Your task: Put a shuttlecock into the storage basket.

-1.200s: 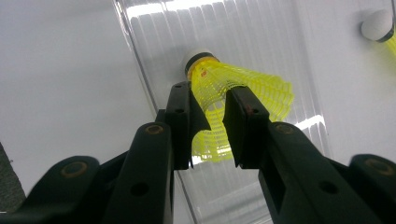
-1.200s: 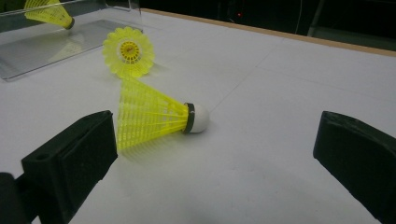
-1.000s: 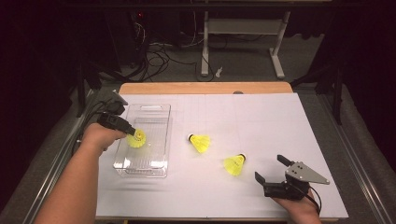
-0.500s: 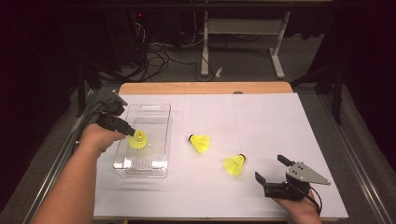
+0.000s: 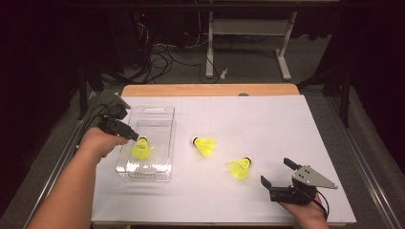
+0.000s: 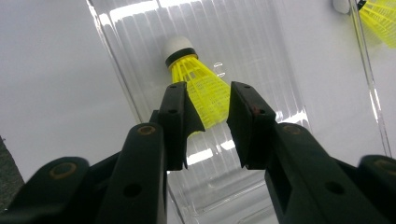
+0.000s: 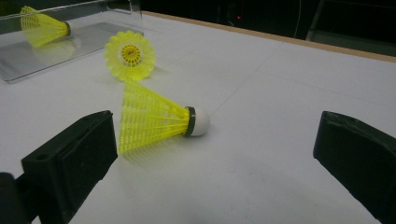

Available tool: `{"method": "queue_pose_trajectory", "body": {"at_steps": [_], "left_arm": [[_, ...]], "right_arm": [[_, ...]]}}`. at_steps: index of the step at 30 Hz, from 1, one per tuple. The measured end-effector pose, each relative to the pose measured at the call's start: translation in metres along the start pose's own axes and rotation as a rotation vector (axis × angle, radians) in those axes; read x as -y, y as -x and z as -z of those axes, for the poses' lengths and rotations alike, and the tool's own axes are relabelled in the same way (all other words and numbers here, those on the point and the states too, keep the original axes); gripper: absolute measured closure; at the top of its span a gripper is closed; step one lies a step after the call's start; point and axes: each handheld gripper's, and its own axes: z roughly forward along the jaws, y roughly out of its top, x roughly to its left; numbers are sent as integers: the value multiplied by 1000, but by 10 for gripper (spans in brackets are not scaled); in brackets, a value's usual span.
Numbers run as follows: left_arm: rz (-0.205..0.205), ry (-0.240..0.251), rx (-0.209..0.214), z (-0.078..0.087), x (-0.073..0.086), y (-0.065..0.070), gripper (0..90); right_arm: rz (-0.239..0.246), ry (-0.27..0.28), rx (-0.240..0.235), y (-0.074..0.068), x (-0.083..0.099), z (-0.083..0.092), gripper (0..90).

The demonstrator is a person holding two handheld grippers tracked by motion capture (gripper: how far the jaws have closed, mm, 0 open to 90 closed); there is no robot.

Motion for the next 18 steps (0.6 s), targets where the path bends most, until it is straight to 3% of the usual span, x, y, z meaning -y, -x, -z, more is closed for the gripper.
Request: {"method": "queue_pose_trajectory", "body": {"at_steps": [5, 12, 13, 14, 16, 17, 18], "left_arm": [[-17, -20, -4, -1, 0, 5, 615], [-51, -58, -5, -3, 0, 14, 468], [14, -37, 12, -4, 1, 20, 445], [21, -33, 7, -5, 1, 21, 419], [-13, -50, -2, -6, 1, 21, 361], [-73, -78, -12, -5, 0, 19, 337], [-79, -82, -15, -5, 0, 20, 303]], "right_arm": [[-3, 1, 1, 1, 0, 0, 2], [1, 2, -1, 0, 0, 1, 2], [1, 2, -1, 0, 0, 1, 2], [1, 2, -1, 0, 0, 1, 2], [1, 3, 0, 1, 0, 1, 3], [1, 3, 0, 1, 0, 1, 2], [1, 3, 0, 1, 0, 1, 2]]}}
